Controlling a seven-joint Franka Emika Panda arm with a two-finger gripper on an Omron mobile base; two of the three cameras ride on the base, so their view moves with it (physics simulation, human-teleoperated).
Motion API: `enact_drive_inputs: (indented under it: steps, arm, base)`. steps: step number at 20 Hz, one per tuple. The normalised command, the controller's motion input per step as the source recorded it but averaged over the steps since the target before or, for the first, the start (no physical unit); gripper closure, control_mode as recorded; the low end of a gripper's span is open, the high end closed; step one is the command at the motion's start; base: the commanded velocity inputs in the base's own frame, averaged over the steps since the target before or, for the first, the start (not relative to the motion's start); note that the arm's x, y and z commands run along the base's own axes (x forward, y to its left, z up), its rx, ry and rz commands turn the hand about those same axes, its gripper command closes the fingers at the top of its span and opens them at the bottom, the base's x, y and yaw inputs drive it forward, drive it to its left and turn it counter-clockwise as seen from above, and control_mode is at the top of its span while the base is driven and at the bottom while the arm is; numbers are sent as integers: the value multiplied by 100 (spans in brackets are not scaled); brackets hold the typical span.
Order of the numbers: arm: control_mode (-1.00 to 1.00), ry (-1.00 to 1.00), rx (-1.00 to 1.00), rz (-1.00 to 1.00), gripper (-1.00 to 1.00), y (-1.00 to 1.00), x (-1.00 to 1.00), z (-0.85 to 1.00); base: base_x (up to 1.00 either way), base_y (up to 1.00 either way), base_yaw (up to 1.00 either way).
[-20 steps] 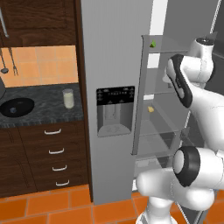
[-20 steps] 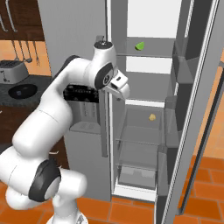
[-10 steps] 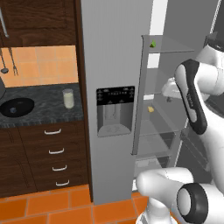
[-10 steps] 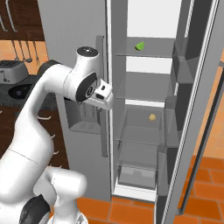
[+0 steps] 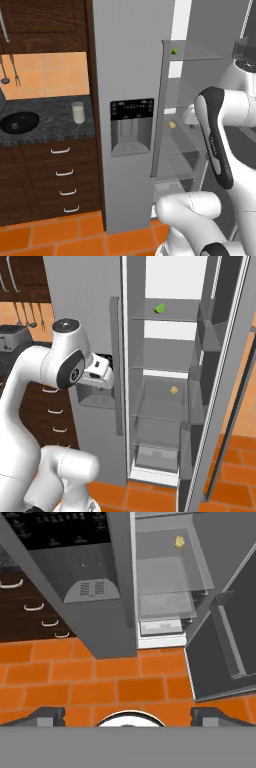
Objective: Grab a lemon wedge from the fridge and one ice cube from the ice bowl, and put them in the glass of lemonade.
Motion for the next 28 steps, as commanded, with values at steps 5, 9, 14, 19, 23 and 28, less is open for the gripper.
enact_drive_inputs:
  steps: [5,9,14,19,23,28]
  arm:
    - [-100,0,0,0,-100,0,-1,0]
    - [-100,-20,11,-18,-100,-51,-63,0]
    - [-100,0,0,-54,-100,-18,-21,-1]
    - [-100,0,0,-15,-100,33,13,0]
    - [-100,0,1,18,-100,-4,39,0]
    - [-100,0,1,3,-100,-6,7,0]
  base:
    - [0,0,0]
    - [0,0,0]
    - [0,0,0]
    - [0,0,0]
    - [0,0,0]
    - [0,0,0]
